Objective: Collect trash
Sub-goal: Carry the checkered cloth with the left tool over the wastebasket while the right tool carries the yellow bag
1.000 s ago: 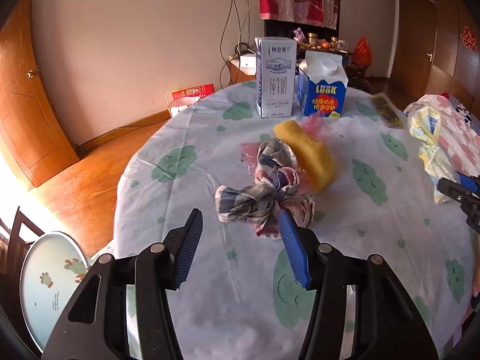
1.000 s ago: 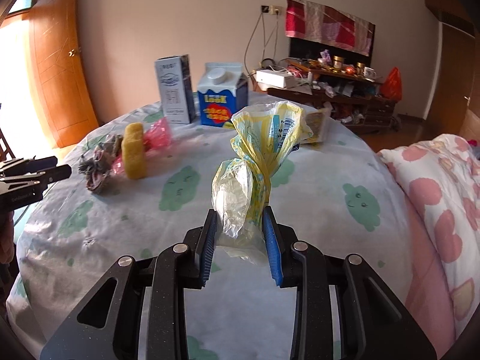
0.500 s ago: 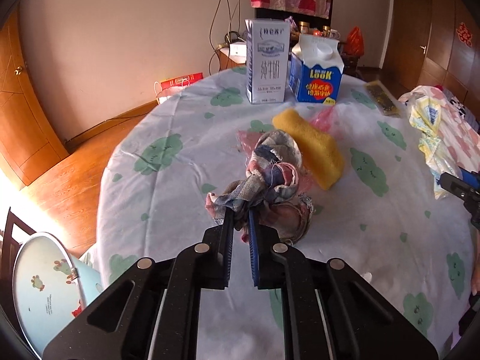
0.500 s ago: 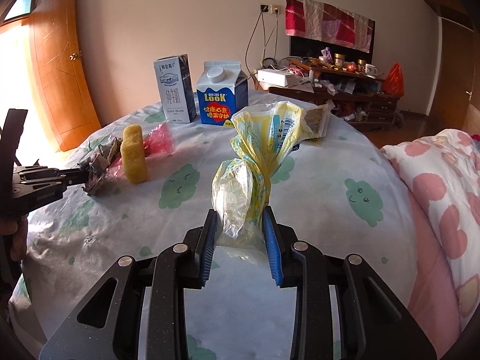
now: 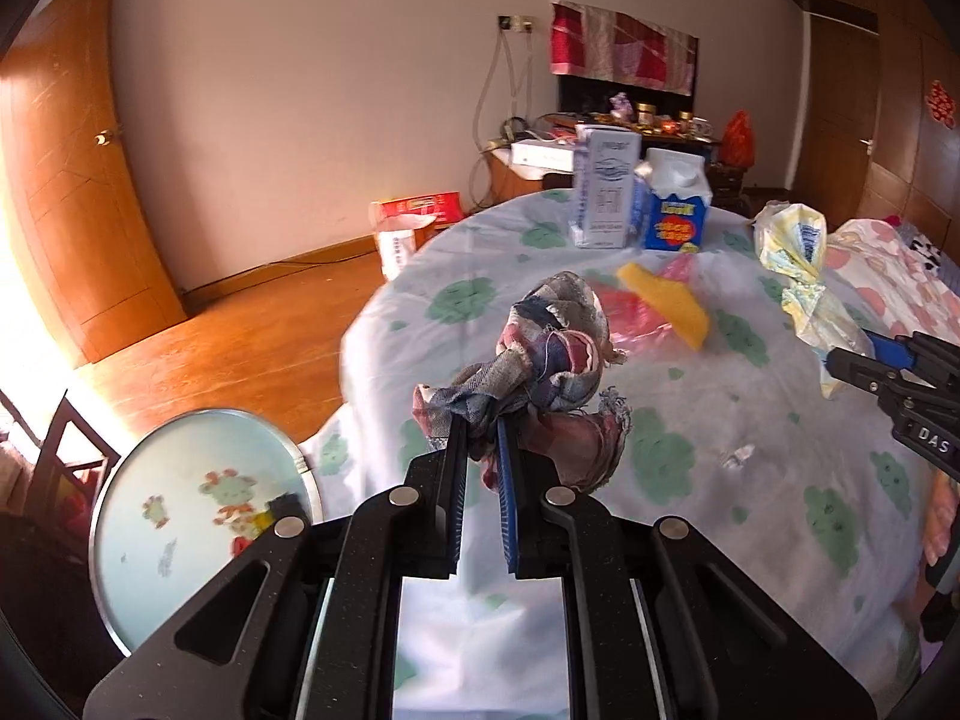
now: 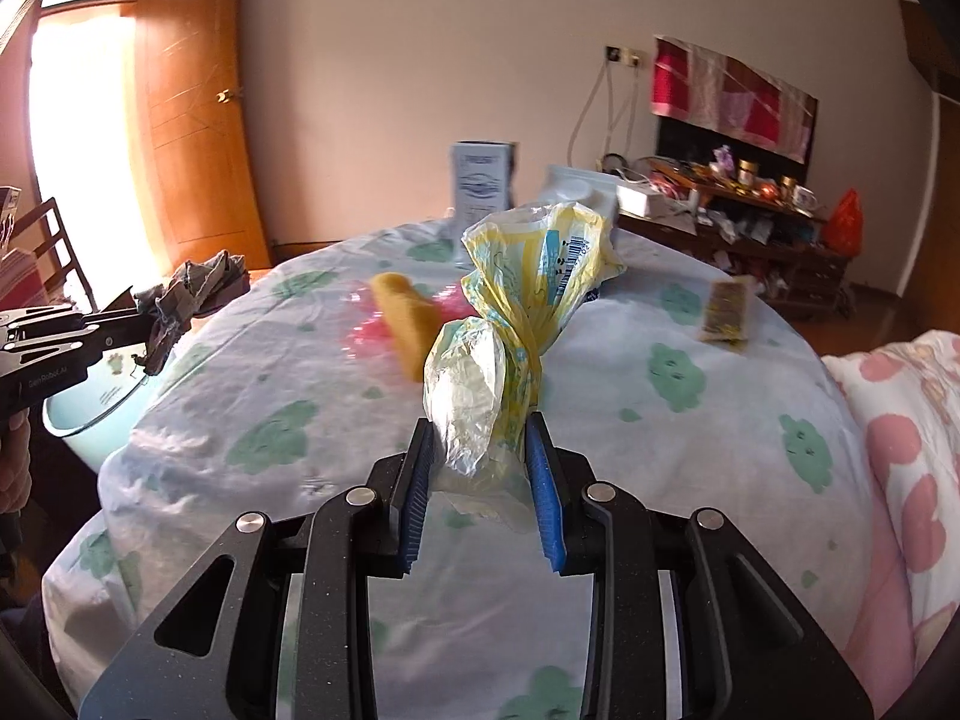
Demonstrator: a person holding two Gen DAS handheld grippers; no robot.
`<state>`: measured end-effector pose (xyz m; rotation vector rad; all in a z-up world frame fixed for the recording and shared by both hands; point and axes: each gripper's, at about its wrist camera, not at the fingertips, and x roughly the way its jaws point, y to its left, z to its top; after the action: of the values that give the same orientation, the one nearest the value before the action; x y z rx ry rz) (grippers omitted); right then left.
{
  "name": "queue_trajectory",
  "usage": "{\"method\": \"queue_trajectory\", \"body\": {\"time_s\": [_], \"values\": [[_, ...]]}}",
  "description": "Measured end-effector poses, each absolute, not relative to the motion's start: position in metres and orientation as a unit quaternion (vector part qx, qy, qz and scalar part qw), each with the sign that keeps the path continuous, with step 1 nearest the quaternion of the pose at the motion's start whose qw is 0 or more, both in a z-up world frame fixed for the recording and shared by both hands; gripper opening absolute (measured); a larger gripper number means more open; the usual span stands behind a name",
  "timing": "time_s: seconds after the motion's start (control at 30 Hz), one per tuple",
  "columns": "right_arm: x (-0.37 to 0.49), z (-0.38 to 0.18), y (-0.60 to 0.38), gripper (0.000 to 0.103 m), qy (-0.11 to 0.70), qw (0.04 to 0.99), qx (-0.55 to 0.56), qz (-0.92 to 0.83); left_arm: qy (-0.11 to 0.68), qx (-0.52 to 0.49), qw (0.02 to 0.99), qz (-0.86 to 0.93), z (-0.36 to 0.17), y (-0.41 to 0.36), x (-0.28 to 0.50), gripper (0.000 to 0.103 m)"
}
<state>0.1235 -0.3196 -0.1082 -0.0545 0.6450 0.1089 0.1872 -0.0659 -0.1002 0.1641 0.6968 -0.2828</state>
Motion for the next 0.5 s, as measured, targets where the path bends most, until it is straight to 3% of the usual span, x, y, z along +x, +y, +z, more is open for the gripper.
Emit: {"method": "queue_trajectory", "body": {"time_s": [0.5], "values": [[0.145, -0.108, -0.229, 0.031, 0.310, 0.940, -0.066, 0.128, 0.341, 0.049, 0.936, -0.068, -0.108, 0.005, 0.179, 0.009]]}}
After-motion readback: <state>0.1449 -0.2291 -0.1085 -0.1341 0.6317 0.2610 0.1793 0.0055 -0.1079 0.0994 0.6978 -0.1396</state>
